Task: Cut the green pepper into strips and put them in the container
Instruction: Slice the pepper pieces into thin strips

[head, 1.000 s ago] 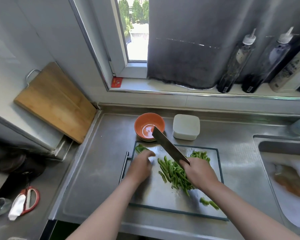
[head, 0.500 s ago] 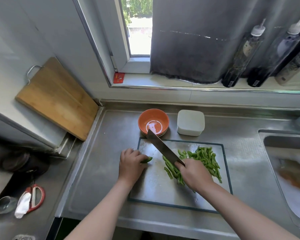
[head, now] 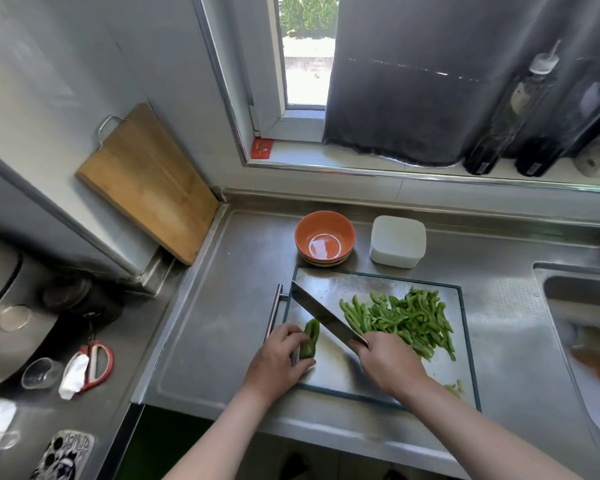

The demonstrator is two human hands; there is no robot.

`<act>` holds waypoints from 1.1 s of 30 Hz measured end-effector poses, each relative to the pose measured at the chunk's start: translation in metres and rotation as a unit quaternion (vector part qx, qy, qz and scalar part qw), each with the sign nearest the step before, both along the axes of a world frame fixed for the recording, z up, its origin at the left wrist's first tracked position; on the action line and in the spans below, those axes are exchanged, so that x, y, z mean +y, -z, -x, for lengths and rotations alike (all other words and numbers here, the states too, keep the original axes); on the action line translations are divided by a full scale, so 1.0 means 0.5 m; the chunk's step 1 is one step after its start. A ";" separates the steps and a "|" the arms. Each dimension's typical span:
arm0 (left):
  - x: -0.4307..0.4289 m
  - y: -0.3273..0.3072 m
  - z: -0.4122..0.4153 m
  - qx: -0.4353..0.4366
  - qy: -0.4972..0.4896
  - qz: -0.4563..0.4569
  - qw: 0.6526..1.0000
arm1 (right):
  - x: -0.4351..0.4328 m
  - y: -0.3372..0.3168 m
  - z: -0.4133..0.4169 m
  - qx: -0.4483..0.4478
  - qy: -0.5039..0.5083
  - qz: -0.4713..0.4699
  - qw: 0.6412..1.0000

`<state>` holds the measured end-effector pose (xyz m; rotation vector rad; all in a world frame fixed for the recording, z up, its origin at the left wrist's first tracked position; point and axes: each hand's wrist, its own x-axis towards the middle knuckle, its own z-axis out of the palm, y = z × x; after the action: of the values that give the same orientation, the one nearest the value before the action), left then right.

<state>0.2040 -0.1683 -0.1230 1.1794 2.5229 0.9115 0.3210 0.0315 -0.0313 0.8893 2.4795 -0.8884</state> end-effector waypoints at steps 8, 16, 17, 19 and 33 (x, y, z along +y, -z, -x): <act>0.008 0.008 -0.034 0.009 0.023 -0.021 0.999 | -0.005 0.021 -0.024 0.019 -0.005 -0.010 1.000; 0.029 0.011 -0.024 0.068 0.005 -0.019 0.997 | -0.009 0.028 -0.040 0.017 0.012 -0.008 1.000; 0.030 0.017 -0.020 0.083 0.009 -0.014 0.996 | -0.009 0.032 -0.042 0.010 0.007 -0.008 1.000; 0.030 0.025 -0.013 0.132 0.023 0.006 0.991 | -0.010 0.041 -0.047 -0.002 0.004 -0.007 1.000; 0.053 0.070 0.017 0.242 0.124 -0.053 0.961 | -0.033 0.032 -0.059 0.041 -0.075 -0.104 0.991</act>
<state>0.1954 -0.1419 -0.1581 1.9036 2.6071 0.7744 0.3507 0.0150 -0.0475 0.7312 2.7060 -0.6388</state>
